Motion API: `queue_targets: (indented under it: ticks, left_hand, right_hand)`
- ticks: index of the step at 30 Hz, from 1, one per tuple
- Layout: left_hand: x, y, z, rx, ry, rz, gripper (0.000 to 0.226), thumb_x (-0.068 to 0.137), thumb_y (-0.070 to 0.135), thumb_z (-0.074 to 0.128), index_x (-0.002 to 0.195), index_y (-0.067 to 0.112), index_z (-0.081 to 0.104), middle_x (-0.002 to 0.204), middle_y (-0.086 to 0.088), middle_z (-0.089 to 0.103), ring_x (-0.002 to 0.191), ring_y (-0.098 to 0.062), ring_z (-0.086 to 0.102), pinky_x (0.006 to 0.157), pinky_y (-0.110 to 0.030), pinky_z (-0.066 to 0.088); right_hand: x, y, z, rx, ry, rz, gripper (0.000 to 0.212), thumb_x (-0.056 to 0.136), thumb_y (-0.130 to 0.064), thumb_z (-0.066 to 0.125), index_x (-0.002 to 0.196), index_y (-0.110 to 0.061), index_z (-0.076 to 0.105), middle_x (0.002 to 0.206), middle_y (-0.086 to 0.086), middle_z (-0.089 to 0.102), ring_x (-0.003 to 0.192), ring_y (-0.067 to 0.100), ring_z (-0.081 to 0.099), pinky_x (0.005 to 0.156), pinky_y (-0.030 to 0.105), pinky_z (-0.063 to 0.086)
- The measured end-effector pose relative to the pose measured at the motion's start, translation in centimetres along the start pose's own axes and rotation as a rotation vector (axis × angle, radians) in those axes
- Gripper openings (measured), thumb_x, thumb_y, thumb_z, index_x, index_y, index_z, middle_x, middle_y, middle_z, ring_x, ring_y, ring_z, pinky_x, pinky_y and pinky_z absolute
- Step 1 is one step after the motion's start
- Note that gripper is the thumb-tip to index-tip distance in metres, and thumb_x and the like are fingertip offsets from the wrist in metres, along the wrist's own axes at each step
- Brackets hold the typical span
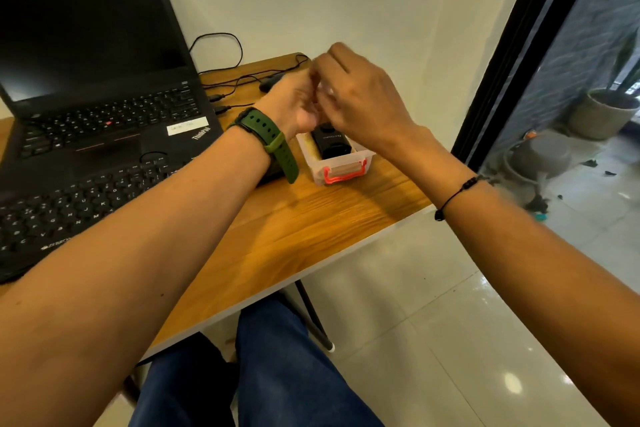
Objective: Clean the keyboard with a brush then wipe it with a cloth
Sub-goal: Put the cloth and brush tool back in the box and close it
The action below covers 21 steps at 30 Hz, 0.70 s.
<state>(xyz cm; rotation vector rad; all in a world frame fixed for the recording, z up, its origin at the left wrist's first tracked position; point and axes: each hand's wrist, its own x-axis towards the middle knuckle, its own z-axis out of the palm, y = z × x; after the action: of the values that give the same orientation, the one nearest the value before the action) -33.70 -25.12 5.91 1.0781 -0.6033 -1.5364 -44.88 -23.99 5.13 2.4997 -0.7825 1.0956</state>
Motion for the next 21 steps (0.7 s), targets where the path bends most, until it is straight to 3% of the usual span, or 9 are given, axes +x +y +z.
queue_targets:
  ticks: [4, 6, 8, 11, 13, 16, 19, 21]
  left_hand:
    - [-1.0, 0.2, -2.0, 0.039, 0.120, 0.058, 0.008, 0.090, -0.003, 0.045, 0.088, 0.002, 0.051, 0.082, -0.012, 0.055, 0.062, -0.019, 0.060, 0.047, -0.026, 0.054]
    - [-1.6, -0.4, -2.6, 0.051, 0.163, 0.084, 0.020, 0.090, -0.007, 0.045, 0.109, -0.003, 0.049, 0.091, -0.018, 0.059, 0.070, -0.023, 0.064, 0.048, -0.031, 0.057]
    - [-1.8, -0.9, -3.0, 0.049, 0.196, 0.091, 0.037, 0.088, -0.010, 0.046, 0.125, -0.004, 0.043, 0.106, -0.023, 0.061, 0.081, -0.028, 0.064, 0.050, -0.034, 0.057]
    - [-2.6, -1.4, -2.8, 0.042, 0.222, 0.074, 0.042, 0.087, -0.012, 0.047, 0.129, -0.006, 0.040, 0.101, -0.023, 0.061, 0.072, -0.025, 0.066, 0.049, -0.031, 0.056]
    - [-2.8, -1.9, -2.6, 0.124, 0.253, 0.086, 0.039, 0.089, -0.007, 0.048, 0.127, -0.005, 0.043, 0.087, -0.017, 0.063, 0.058, -0.019, 0.065, 0.046, -0.027, 0.055]
    - [-1.8, -2.8, -3.3, 0.516, 0.373, 0.186, 0.027, 0.091, 0.015, 0.052, 0.113, 0.000, 0.057, 0.082, -0.012, 0.063, 0.054, -0.016, 0.057, 0.039, -0.023, 0.045]
    - [-1.3, -3.2, -4.5, 0.843, 0.449, 0.275, 0.025, 0.087, 0.030, 0.056, 0.083, 0.006, 0.063, 0.073, -0.008, 0.058, 0.058, -0.024, 0.046, 0.049, -0.026, 0.032]
    - [-1.3, -3.6, -4.8, 0.883, 0.432, 0.271, 0.022, 0.087, 0.028, 0.057, 0.072, 0.011, 0.057, 0.072, -0.008, 0.057, 0.070, -0.036, 0.052, 0.053, -0.031, 0.037]
  right_hand:
    - [-0.7, -0.3, 0.5, 0.090, -0.032, 0.060, 0.035, 0.089, -0.035, 0.048, 0.104, -0.005, 0.059, 0.100, 0.012, 0.060, 0.085, 0.020, 0.057, 0.067, 0.020, 0.036]
    - [-1.0, 0.5, 0.8, 0.050, -0.050, 0.253, 0.038, 0.093, -0.038, 0.047, 0.112, -0.006, 0.057, 0.111, 0.012, 0.057, 0.098, 0.022, 0.054, 0.073, 0.022, 0.035]
    - [-1.2, 1.8, 1.2, 0.002, -0.172, 0.486, 0.041, 0.094, -0.039, 0.045, 0.118, -0.007, 0.055, 0.119, 0.014, 0.054, 0.108, 0.026, 0.051, 0.079, 0.029, 0.038]
    - [-1.3, 3.4, 1.8, 0.099, -0.387, 0.760, 0.041, 0.093, -0.038, 0.046, 0.112, -0.004, 0.060, 0.113, 0.015, 0.061, 0.097, 0.027, 0.057, 0.077, 0.034, 0.045]
    - [-1.5, 3.7, 2.3, 0.212, -0.425, 0.884, 0.032, 0.092, -0.029, 0.050, 0.105, -0.003, 0.063, 0.106, 0.015, 0.064, 0.089, 0.027, 0.060, 0.077, 0.036, 0.053]
    - [-1.5, 3.7, 2.7, 0.225, -0.383, 0.937, 0.024, 0.091, -0.016, 0.052, 0.104, -0.001, 0.066, 0.104, 0.016, 0.065, 0.088, 0.028, 0.061, 0.077, 0.035, 0.053]
    - [-1.5, 3.4, 3.1, 0.201, -0.352, 0.918, 0.023, 0.091, -0.014, 0.051, 0.102, -0.001, 0.066, 0.101, 0.015, 0.065, 0.081, 0.024, 0.057, 0.071, 0.032, 0.049]
    - [-1.6, 3.3, 3.4, 0.161, -0.348, 0.884, 0.023, 0.091, -0.015, 0.050, 0.100, -0.001, 0.066, 0.099, 0.015, 0.065, 0.076, 0.021, 0.053, 0.068, 0.032, 0.047]
